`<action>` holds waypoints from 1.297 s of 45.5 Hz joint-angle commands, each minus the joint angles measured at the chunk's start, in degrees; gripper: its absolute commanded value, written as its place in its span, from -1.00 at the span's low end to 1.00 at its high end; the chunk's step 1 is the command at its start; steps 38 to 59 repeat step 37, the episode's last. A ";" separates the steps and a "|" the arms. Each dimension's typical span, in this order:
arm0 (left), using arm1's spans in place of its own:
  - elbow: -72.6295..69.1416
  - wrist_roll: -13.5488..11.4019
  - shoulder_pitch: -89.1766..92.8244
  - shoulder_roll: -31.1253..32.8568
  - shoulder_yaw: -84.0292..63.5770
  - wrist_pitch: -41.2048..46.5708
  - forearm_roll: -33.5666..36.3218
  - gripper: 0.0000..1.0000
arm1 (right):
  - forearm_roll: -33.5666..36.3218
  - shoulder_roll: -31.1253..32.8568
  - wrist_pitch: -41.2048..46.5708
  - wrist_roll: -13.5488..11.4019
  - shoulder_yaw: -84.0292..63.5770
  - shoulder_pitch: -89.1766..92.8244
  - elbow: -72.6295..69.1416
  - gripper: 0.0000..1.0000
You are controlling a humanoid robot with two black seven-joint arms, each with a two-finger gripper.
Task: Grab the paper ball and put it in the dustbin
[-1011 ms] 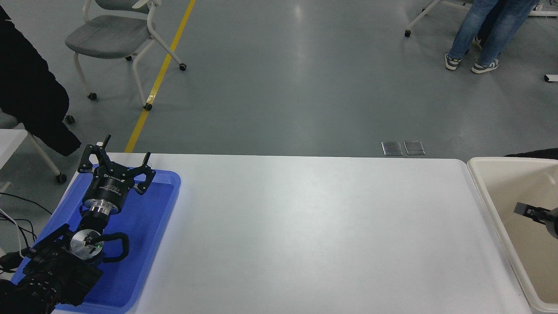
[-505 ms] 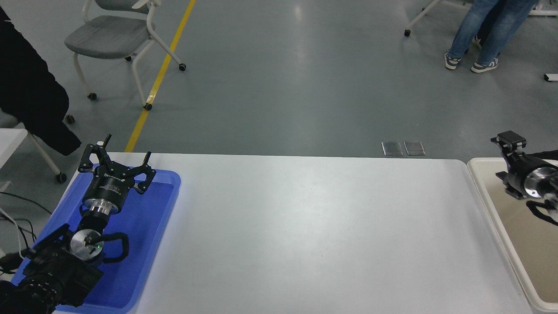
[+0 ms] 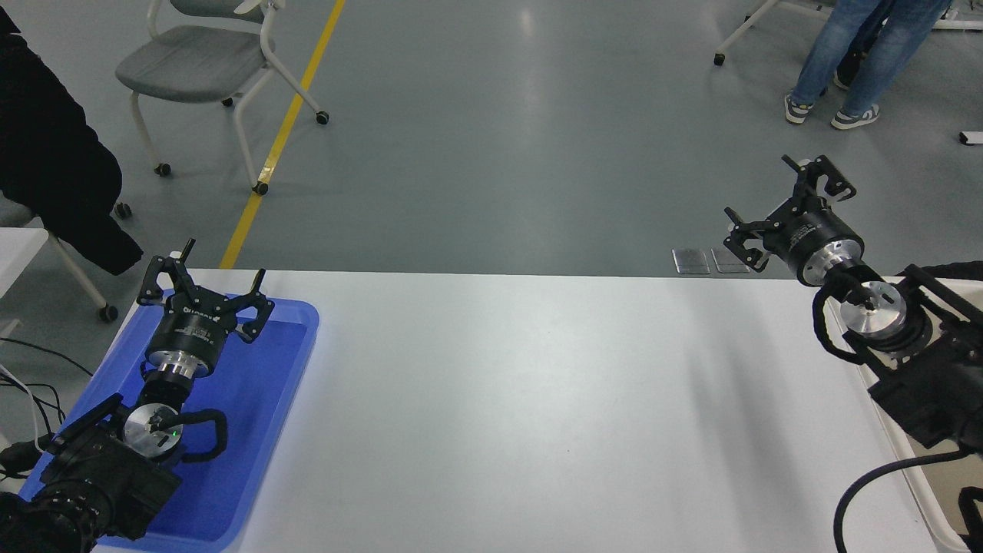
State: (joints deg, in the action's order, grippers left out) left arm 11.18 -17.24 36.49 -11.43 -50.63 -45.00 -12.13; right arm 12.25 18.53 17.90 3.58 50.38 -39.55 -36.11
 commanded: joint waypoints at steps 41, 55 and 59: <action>-0.02 0.01 -0.01 0.00 0.00 0.00 0.00 1.00 | 2.43 0.10 17.43 -0.15 2.00 11.42 8.33 1.00; -0.02 0.01 -0.01 0.00 0.00 0.00 0.00 1.00 | 2.43 0.10 17.43 -0.15 2.00 11.42 8.33 1.00; -0.02 0.01 -0.01 0.00 0.00 0.00 0.00 1.00 | 2.43 0.10 17.43 -0.15 2.00 11.42 8.33 1.00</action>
